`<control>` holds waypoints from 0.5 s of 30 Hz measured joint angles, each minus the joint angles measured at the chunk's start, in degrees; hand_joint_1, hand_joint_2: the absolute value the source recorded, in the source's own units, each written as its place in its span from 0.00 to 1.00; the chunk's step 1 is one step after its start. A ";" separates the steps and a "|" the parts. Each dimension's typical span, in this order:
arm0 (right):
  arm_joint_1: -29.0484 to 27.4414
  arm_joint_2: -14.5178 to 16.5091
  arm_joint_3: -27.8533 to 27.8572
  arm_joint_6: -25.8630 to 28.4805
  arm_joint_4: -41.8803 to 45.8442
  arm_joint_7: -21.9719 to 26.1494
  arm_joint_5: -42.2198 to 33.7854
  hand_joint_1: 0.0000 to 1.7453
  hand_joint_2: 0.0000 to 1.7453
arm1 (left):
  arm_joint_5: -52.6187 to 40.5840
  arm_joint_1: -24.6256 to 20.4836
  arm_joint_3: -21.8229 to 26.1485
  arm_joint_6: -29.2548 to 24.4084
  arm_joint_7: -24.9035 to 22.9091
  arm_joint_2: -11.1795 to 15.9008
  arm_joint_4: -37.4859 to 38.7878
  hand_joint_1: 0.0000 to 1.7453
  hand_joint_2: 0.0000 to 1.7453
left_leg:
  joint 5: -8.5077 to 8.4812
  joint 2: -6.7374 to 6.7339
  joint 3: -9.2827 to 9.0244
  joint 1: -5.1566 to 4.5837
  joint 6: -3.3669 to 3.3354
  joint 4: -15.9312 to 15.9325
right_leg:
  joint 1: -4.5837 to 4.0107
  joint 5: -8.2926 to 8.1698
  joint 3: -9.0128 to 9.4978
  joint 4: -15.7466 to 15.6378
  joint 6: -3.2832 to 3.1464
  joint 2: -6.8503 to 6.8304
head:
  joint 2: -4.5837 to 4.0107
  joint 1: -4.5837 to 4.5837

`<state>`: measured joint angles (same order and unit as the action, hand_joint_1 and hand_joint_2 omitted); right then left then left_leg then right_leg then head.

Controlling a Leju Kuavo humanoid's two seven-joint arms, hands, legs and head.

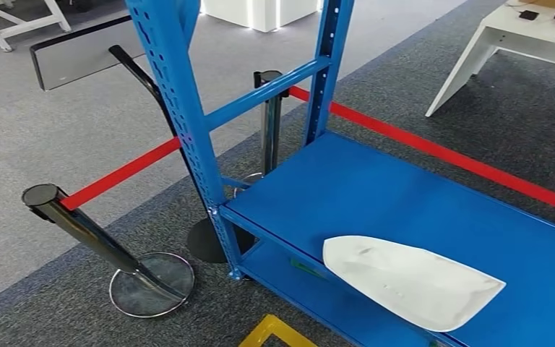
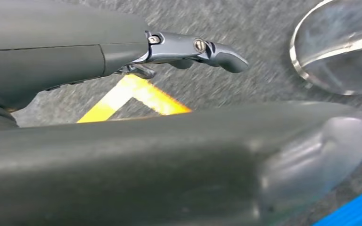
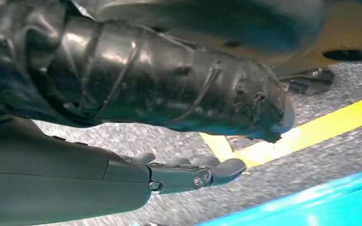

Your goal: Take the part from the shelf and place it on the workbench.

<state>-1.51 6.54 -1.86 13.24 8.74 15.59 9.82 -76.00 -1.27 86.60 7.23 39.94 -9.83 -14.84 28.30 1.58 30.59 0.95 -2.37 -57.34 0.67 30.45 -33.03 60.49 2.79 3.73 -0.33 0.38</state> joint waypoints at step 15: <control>0.23 0.00 0.00 0.08 0.00 -1.08 0.16 0.00 0.00 | -0.16 -0.35 0.35 -0.02 0.02 0.10 0.00 0.00 0.00 | 2.99 -5.24 -0.29 -0.32 2.20 -2.75 | -0.24 -2.61 2.59 -3.77 -2.39 -5.11 | 0.00 0.15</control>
<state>-1.28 6.54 -1.86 13.32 8.74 14.51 9.99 -76.16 -1.62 86.95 7.22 39.95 -9.73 -14.84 31.29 -3.66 30.30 0.62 -0.17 -60.09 0.43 27.84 -30.44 56.72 0.41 -1.38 -0.33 0.53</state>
